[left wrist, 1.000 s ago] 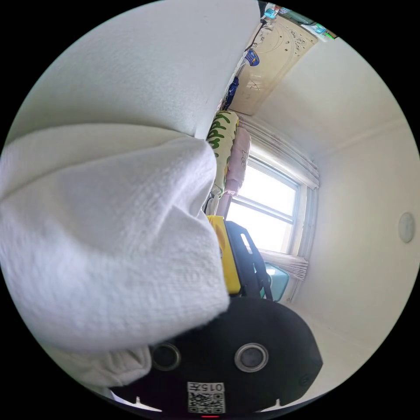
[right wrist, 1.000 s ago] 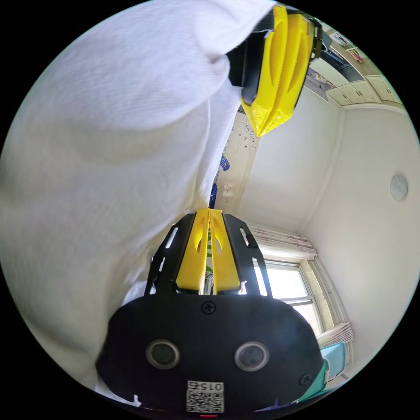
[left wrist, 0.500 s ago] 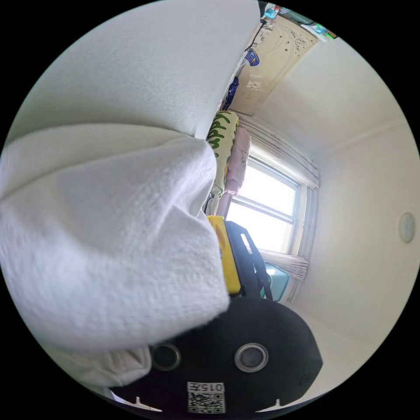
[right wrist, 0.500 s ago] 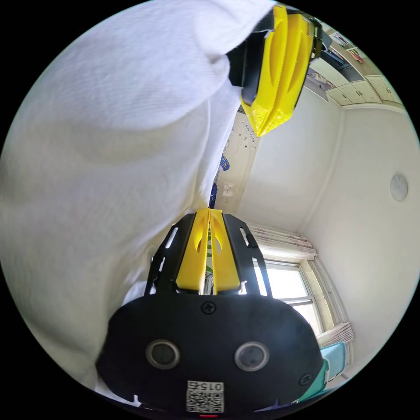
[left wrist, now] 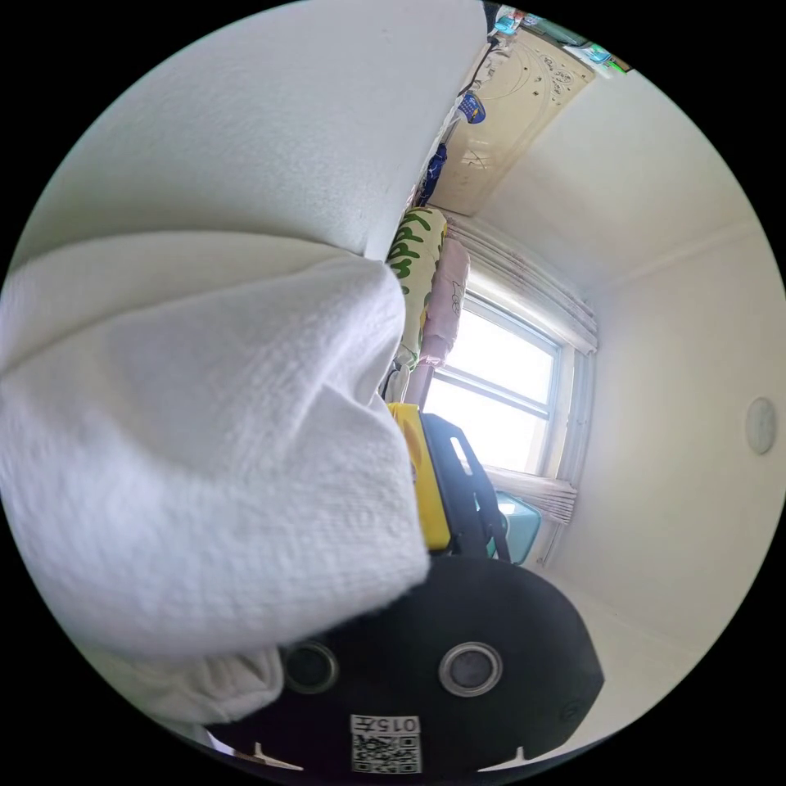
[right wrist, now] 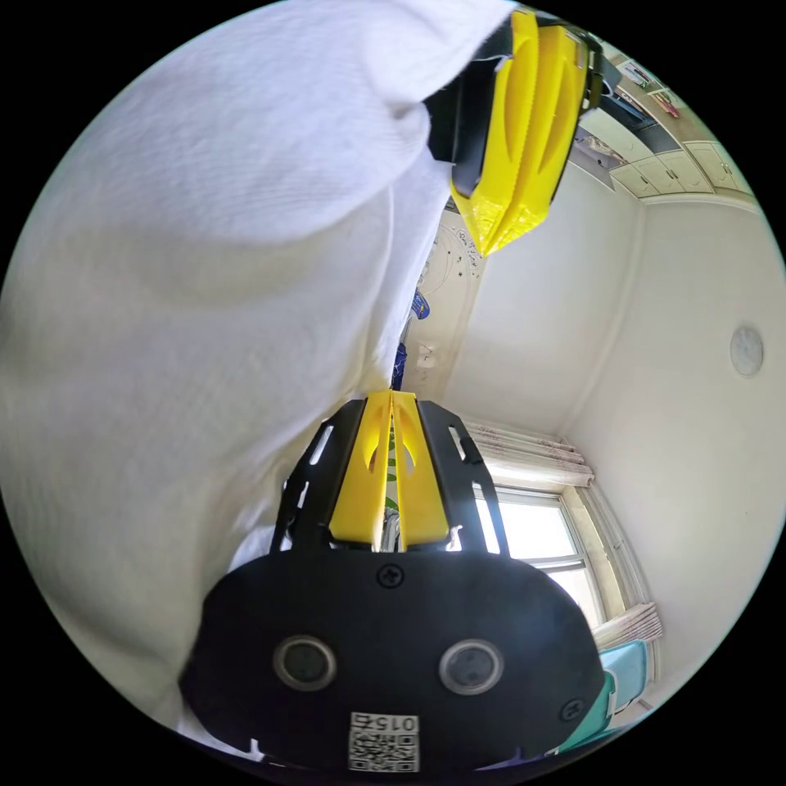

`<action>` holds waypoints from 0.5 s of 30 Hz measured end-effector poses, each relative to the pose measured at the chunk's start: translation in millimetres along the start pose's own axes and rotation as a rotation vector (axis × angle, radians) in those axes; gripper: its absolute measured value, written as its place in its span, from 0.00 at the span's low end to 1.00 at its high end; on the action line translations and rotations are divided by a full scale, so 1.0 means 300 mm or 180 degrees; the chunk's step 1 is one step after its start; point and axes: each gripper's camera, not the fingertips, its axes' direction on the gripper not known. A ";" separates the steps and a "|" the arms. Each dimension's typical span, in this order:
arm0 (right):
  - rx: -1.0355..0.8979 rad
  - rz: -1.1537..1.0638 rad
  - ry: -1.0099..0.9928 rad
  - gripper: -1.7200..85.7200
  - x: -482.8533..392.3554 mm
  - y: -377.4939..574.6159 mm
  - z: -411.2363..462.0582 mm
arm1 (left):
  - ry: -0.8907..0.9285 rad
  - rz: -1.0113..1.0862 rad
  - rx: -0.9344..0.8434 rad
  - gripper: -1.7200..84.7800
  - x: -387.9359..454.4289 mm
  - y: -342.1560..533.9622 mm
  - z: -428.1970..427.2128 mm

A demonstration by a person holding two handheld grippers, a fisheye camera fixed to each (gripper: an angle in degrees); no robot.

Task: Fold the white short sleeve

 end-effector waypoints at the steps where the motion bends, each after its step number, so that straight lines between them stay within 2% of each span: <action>1: 0.0000 0.0000 0.0000 0.01 0.001 0.000 0.000 | 0.0000 0.0000 0.0000 0.02 0.001 -0.002 0.000; 15: 0.0000 0.0000 0.0000 0.01 0.014 -0.007 -0.003 | 0.0000 0.0001 -0.0001 0.02 0.010 -0.026 0.006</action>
